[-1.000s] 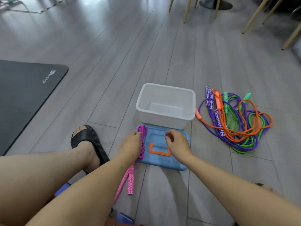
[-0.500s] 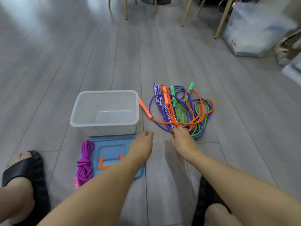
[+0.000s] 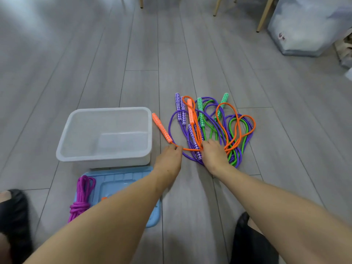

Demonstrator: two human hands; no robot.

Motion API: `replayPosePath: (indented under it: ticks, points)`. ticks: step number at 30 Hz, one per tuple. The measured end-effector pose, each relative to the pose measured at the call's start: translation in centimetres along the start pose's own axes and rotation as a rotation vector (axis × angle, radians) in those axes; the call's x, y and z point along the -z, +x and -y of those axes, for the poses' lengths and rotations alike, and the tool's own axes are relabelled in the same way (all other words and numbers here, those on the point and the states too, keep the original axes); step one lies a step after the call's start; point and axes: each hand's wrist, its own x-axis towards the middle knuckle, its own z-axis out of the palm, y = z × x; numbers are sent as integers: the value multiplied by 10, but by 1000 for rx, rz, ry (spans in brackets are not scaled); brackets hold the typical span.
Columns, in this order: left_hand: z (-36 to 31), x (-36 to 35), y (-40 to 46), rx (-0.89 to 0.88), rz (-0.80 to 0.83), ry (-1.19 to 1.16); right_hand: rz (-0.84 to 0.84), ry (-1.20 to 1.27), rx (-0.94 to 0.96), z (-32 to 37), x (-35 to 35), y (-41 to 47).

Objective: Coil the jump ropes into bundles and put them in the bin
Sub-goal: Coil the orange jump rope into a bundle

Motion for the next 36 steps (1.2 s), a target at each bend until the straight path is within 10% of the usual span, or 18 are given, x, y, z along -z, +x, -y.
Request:
replayPosePath:
  ticks: [13,22,36]
  points:
    - [-36,150,-33,-115,-291,-169,-567,607,156,42,191,-17]
    - [-80,270,-103,-267,-375,-789,-644,640,417,88,300,-83]
    - [-69,292,-183,-60,-482,-1442,-537,1085,167,124,276,-137]
